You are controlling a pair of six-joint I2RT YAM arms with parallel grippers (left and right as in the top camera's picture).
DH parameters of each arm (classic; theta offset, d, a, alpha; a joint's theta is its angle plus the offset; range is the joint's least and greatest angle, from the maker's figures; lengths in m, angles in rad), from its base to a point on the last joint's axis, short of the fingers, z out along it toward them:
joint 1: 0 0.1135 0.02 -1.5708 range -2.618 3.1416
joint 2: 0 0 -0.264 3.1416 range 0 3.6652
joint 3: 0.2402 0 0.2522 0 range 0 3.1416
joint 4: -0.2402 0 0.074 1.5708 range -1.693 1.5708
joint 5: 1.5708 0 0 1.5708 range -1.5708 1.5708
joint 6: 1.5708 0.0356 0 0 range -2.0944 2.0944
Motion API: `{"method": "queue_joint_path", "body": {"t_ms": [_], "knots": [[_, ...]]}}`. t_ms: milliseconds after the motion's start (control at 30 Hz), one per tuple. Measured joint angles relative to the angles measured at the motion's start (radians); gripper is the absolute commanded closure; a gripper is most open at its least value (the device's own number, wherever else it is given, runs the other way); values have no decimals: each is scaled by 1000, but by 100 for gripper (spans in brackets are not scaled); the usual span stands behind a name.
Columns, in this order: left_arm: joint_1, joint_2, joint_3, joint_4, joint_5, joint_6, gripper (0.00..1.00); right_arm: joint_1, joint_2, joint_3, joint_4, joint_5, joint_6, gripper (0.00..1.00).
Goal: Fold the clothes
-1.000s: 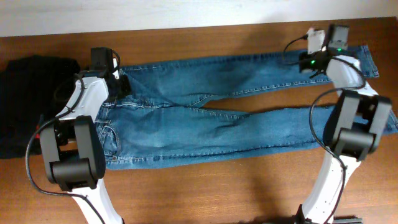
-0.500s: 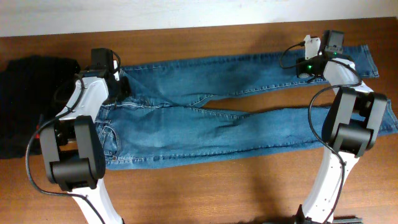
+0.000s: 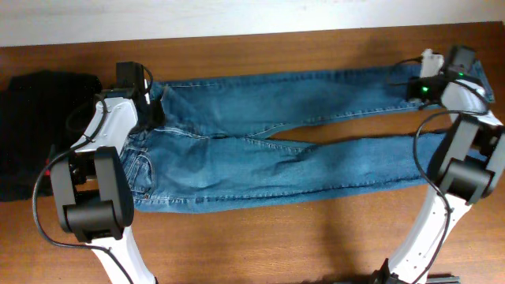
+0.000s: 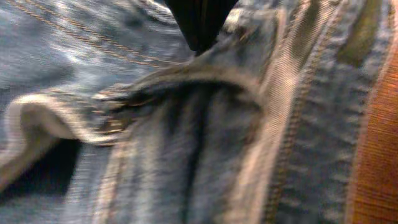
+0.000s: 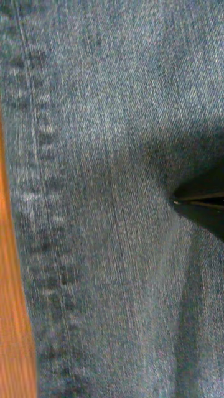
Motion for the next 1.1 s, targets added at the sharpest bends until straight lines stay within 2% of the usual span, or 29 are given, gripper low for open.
{"method": "queue_joint_path", "body": {"t_ms": [100, 167, 233, 333, 433, 633, 767, 833, 967, 1000, 1100], "knots": [[0, 0, 0, 13, -2, 0, 99, -1, 0, 7, -7, 8, 8, 93], [0, 0, 8, 16, -8, 4, 97, 2, 3, 18, -19, 17, 29, 65], [0, 4, 37, 13, -11, 11, 94, 5, 5, 38, -50, 26, 46, 49], [0, 12, 114, 6, -11, 18, 89, 6, 11, 95, -138, 27, 56, 47], [-3, 12, 184, 14, 5, 19, 87, 10, 11, 175, -217, 27, 67, 42], [-23, 15, 202, 28, 51, 19, 87, 14, 7, 276, -313, 27, 71, 36], [-39, 32, 202, 27, 52, 23, 81, 16, 7, 275, -359, 27, 71, 35], [-38, 47, 202, 23, 47, 26, 71, 17, 7, 275, -363, 27, 71, 35], [-24, 68, 202, 18, 45, 31, 26, 17, 7, 275, -367, 27, 71, 34], [-18, 69, 202, 13, 45, 29, 18, 17, 7, 275, -367, 27, 71, 34], [7, 69, 202, -18, 46, 15, 13, 17, 7, 275, -367, 27, 71, 34]]}}
